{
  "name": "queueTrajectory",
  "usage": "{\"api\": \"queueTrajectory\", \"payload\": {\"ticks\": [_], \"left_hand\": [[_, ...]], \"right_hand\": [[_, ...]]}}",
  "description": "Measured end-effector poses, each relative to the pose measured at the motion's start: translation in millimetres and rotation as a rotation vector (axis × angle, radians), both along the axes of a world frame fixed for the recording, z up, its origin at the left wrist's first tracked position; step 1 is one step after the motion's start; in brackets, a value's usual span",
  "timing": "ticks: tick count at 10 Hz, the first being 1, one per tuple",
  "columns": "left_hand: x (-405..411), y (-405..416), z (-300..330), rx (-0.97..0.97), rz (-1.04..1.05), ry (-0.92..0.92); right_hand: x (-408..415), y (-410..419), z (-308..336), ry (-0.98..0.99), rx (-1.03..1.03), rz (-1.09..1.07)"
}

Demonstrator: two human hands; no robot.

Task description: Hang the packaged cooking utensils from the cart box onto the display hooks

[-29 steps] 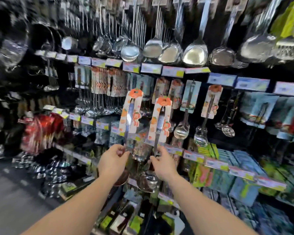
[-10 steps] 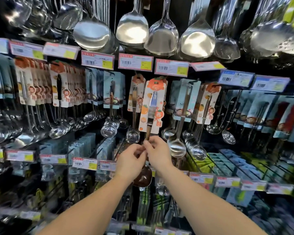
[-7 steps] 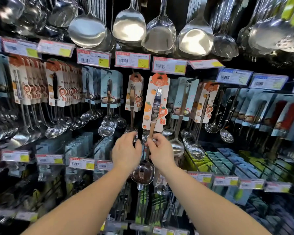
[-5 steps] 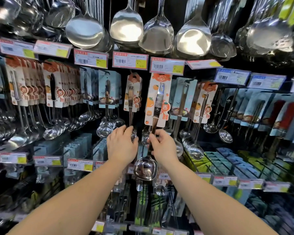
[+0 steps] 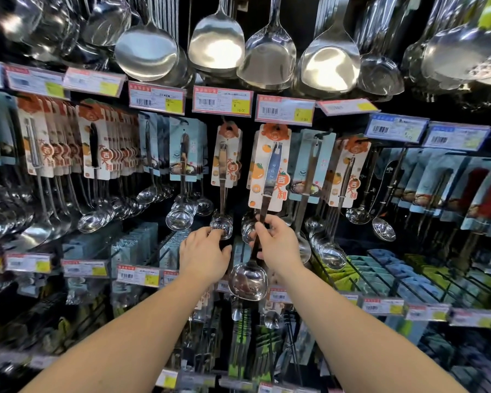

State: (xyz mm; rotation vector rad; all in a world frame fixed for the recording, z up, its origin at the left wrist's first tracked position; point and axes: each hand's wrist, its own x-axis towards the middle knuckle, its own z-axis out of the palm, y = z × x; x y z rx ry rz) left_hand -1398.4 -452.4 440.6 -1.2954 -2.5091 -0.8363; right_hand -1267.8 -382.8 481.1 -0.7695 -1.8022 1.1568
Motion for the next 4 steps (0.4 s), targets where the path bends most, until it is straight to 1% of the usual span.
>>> {"api": "queueTrajectory", "payload": {"ticks": [2,3,4], "left_hand": [[-0.4,2.8,1.6,-0.001,-0.009,0.017],[2.1,3.0,2.8,0.004,-0.027,0.020],[0.4,5.9,0.2,0.003,-0.045,0.064]], "right_hand": [[-3.4,14.8,-1.1,-0.108,-0.001,-0.081],[-2.8,16.3,-6.1,-0.222,0.029,-0.120],[-3.5,16.1,-14.0,-0.223,0.010,-0.145]]}}
